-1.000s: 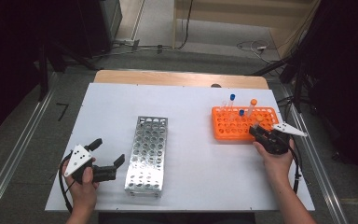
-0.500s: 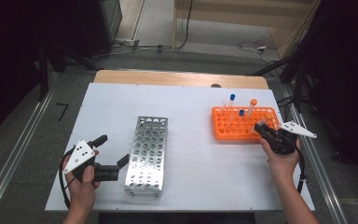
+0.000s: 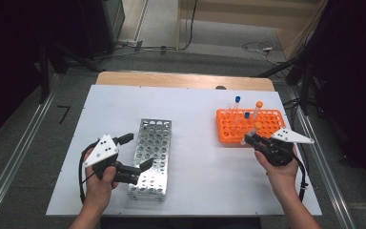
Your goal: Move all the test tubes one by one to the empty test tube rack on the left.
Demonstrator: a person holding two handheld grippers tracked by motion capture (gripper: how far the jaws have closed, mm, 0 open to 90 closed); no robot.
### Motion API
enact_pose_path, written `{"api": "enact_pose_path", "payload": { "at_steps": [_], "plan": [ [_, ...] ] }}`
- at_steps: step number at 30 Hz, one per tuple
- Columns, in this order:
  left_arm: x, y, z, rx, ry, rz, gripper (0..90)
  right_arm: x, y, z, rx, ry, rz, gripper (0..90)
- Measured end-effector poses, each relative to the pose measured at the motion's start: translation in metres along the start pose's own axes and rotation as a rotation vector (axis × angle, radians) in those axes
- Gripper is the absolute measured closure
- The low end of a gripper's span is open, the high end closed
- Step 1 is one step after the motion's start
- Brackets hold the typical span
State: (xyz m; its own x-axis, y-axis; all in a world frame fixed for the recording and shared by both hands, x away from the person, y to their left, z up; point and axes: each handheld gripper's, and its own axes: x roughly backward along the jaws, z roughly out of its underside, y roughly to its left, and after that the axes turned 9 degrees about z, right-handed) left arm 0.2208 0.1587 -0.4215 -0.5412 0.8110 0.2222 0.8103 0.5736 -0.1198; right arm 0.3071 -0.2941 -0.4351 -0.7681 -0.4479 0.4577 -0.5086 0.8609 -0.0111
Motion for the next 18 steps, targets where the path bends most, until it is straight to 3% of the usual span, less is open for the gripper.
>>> {"api": "enact_pose_path", "payload": {
  "at_steps": [9,18],
  "plan": [
    [-0.04,-0.016,-0.015,-0.005,0.037,0.063,3.3,0.003,0.041,-0.004,0.062,0.007,-0.117,72.8],
    [-0.066,-0.028,-0.022,0.018,0.085,0.059,15.6,0.003,0.073,-0.003,0.128,0.023,-0.192,72.8]
  ]
}}
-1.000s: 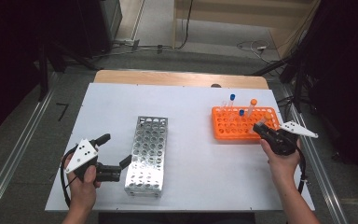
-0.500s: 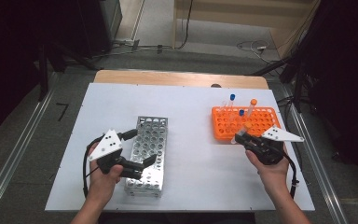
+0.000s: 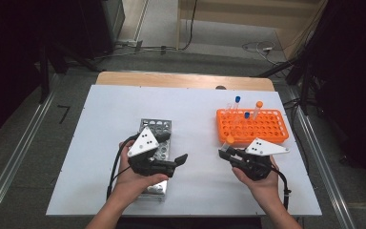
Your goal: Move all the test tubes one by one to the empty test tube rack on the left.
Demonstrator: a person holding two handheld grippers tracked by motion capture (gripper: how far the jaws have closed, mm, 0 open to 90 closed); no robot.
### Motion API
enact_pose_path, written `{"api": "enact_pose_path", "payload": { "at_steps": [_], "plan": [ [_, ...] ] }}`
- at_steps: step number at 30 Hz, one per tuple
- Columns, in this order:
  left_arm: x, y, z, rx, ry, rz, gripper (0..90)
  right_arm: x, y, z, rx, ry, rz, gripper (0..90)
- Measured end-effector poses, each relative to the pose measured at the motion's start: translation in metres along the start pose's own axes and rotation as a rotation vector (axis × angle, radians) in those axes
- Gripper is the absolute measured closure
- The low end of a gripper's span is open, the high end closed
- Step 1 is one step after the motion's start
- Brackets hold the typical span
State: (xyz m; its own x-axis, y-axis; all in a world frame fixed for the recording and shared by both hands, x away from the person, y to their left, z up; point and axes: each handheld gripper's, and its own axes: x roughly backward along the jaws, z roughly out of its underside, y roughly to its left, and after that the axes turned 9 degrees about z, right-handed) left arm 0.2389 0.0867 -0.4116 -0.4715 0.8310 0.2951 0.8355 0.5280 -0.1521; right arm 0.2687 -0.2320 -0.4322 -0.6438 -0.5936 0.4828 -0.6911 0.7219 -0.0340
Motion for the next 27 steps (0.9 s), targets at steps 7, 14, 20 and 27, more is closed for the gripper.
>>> {"api": "enact_pose_path", "payload": {
  "at_steps": [7,14,20,27],
  "plan": [
    [-0.014,-0.013,-0.001,-0.012,0.015,0.072,25.4,-0.008,0.021,-0.002,0.044,0.019,-0.049,72.8],
    [-0.027,-0.025,-0.001,-0.027,0.028,0.129,34.6,-0.012,0.041,-0.005,0.097,0.031,-0.094,72.8],
    [-0.033,-0.031,-0.002,-0.035,0.024,0.151,42.8,-0.014,0.053,-0.005,0.122,0.042,-0.125,72.8],
    [-0.035,-0.034,-0.001,-0.053,0.028,0.157,56.8,-0.013,0.064,-0.006,0.15,0.043,-0.152,72.8]
  ]
}}
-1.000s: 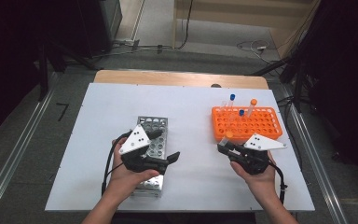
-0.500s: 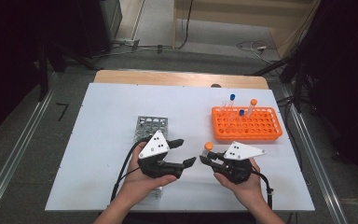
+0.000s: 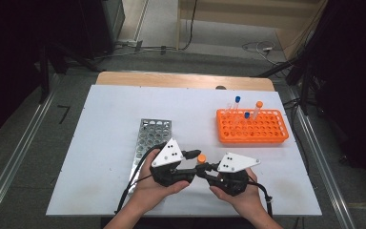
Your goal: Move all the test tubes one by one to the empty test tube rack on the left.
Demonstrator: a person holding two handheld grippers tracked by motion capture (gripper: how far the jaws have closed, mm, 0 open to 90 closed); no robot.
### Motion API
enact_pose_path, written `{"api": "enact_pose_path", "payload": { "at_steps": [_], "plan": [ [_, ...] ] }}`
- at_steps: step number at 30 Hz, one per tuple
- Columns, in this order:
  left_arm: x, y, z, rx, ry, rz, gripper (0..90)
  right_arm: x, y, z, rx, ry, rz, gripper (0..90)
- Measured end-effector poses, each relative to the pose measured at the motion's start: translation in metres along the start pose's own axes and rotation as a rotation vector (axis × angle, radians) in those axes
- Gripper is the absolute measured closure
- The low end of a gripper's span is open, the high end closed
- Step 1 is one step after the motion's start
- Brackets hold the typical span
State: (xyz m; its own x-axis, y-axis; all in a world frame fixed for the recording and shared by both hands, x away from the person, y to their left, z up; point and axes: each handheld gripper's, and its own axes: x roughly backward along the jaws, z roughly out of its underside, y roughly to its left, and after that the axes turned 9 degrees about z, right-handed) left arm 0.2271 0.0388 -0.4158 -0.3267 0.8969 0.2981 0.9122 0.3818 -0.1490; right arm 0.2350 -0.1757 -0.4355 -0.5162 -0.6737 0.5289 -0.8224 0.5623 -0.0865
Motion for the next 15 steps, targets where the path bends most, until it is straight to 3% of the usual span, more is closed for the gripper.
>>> {"api": "enact_pose_path", "payload": {
  "at_steps": [6,13,15],
  "plan": [
    [-0.0005,-0.0036,0.0002,-0.03,0.003,0.007,69.4,0.0002,0.0011,-0.0007,0.005,0.0,-0.005,72.8],
    [0.0019,-0.0026,-0.0024,-0.032,-0.001,-0.003,70.5,0.0008,0.0004,-0.0012,-0.003,-0.016,-0.009,71.9],
    [0.0063,0.0,-0.0054,-0.023,-0.016,-0.013,70.6,0.0022,-0.0011,-0.001,-0.011,-0.025,-0.014,56.2]
  ]
}}
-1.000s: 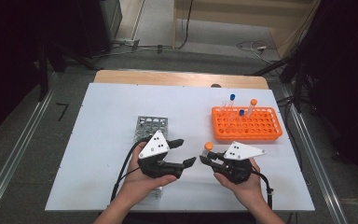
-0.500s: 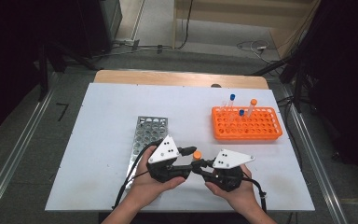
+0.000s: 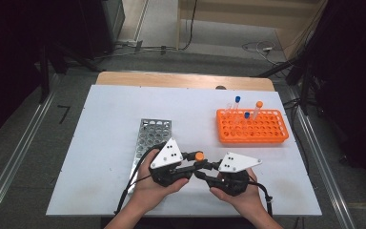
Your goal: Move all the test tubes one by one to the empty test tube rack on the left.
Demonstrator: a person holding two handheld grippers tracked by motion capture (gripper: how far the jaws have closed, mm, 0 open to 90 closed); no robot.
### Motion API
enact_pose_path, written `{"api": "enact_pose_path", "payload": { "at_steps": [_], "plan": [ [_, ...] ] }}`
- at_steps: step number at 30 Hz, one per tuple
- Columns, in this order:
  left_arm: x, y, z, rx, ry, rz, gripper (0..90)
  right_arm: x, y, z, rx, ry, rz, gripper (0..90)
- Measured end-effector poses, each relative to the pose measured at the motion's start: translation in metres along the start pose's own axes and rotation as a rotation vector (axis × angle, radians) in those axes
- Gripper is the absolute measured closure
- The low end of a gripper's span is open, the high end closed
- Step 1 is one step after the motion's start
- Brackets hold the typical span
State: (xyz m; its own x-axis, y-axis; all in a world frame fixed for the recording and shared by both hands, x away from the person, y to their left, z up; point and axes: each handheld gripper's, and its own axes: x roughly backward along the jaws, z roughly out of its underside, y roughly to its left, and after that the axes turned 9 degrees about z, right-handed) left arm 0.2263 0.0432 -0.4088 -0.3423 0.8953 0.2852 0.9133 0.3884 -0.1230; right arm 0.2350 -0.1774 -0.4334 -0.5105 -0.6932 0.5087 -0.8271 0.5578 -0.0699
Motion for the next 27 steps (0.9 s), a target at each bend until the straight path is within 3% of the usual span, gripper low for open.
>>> {"api": "enact_pose_path", "payload": {
  "at_steps": [4,8,9,12,16,27],
  "plan": [
    [0.006,0.004,-0.004,0.009,-0.015,-0.011,70.6,0.004,-0.004,0.002,-0.012,-0.018,0.004,36.5],
    [0.016,0.011,-0.008,0.029,-0.044,-0.045,70.7,0.012,-0.013,0.006,-0.058,-0.031,0.031,15.2],
    [0.018,0.013,-0.009,0.029,-0.047,-0.054,70.7,0.012,-0.013,0.006,-0.058,-0.031,0.031,15.2],
    [0.024,0.02,-0.011,0.035,-0.054,-0.08,70.7,0.022,-0.028,0.016,-0.099,-0.04,0.031,0.0],
    [0.031,0.03,-0.015,0.038,-0.065,-0.11,70.7,0.03,-0.039,0.025,-0.124,-0.053,0.024,0.0],
    [0.045,0.068,-0.022,0.064,-0.09,-0.191,70.8,0.058,-0.064,0.051,-0.164,-0.051,0.1,0.0]
  ]
}}
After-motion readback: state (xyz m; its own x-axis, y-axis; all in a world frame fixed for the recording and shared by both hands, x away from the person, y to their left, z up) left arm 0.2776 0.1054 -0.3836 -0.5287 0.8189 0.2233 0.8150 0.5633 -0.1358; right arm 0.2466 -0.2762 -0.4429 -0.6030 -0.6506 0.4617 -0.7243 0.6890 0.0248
